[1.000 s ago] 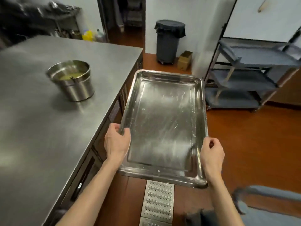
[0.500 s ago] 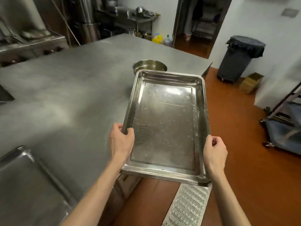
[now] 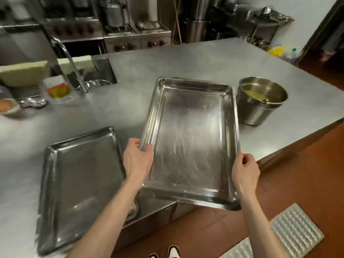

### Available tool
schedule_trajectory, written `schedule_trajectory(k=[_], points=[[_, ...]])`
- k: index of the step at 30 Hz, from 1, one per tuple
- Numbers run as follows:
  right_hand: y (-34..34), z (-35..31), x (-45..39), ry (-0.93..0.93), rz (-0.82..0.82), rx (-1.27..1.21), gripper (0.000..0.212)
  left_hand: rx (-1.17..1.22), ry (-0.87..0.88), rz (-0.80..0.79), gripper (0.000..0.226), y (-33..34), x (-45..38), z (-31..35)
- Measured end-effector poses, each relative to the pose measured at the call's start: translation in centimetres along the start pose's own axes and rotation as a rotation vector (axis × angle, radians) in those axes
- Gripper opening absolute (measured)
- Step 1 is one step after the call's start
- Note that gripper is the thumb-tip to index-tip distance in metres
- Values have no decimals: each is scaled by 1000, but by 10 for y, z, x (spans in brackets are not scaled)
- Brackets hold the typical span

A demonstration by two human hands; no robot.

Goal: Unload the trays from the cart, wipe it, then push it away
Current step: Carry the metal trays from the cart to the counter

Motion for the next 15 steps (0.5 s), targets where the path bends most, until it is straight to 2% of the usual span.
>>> schedule_trajectory(k=[8, 15], points=[[96, -39, 7, -141, -282, -43, 24, -13, -154, 275, 16, -65, -18, -49], [169, -58, 69, -229, -498, -78, 25, -12, -298, 458, 14, -140, -13, -117]])
Point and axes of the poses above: each hand's wrist, its own x-axis away from the middle knuckle, its own y-axis out of the palm, z = x × y, the point moved 1 cm from there along -x, towards the middle knuckle, and after that the axes turned 1 degree about -z, right-handed, at the moved point
